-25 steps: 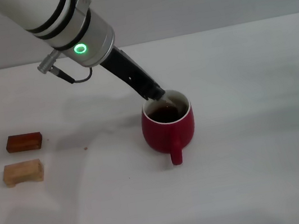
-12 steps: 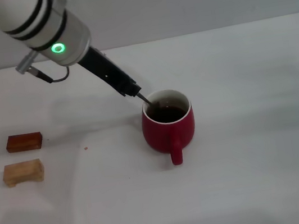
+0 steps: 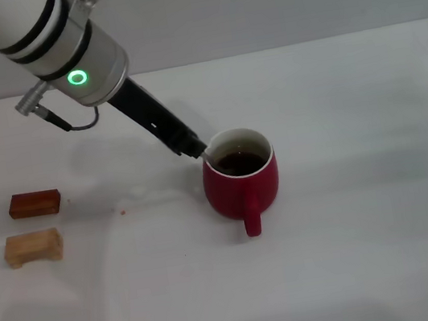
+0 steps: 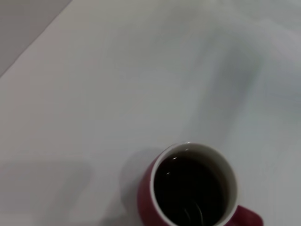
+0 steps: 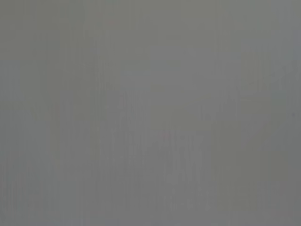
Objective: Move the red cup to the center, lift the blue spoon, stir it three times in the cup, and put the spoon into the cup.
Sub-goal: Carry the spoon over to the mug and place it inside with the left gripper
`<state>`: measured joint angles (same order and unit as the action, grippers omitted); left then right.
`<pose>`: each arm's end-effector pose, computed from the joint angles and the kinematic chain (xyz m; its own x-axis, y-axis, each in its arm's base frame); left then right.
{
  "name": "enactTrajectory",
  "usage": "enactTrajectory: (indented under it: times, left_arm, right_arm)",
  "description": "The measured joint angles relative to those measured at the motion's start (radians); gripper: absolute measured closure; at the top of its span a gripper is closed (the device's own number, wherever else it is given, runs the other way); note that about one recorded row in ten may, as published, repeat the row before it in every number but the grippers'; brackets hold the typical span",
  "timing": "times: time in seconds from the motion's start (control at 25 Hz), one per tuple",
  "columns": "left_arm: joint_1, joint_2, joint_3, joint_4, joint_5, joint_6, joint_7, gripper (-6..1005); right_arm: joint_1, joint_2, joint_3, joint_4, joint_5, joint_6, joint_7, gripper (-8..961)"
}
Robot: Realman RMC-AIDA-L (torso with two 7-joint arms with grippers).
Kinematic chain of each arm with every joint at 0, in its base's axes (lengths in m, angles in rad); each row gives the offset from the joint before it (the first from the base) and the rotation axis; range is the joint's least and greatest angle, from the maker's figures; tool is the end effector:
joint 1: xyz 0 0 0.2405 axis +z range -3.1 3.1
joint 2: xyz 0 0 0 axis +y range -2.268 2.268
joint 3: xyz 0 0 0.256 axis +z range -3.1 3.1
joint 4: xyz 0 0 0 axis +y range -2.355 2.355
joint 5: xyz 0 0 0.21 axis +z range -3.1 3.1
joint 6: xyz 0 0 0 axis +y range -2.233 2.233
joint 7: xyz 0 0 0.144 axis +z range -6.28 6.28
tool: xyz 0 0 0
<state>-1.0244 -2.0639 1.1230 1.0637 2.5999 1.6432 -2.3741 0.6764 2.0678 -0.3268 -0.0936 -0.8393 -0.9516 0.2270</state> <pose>-0.0908 0.4101 0.0075 0.8511 0.4711 -0.2317 0.4008 -0.8681 -0.2927 0.3246 0.4100 0.0457 0.6982 0.0391 -0.7148 -0.7156 0.0656 -0.6954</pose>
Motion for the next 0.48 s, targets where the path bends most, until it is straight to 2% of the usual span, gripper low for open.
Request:
enactTrajectory:
  times: [0.48]
  left_arm:
    - [-0.014,-0.007,0.019,-0.024,-0.079,-0.063,0.025,838]
  right_arm:
    - [-0.005,0.0,0.0,0.006,-0.001,0.001,0.0,954]
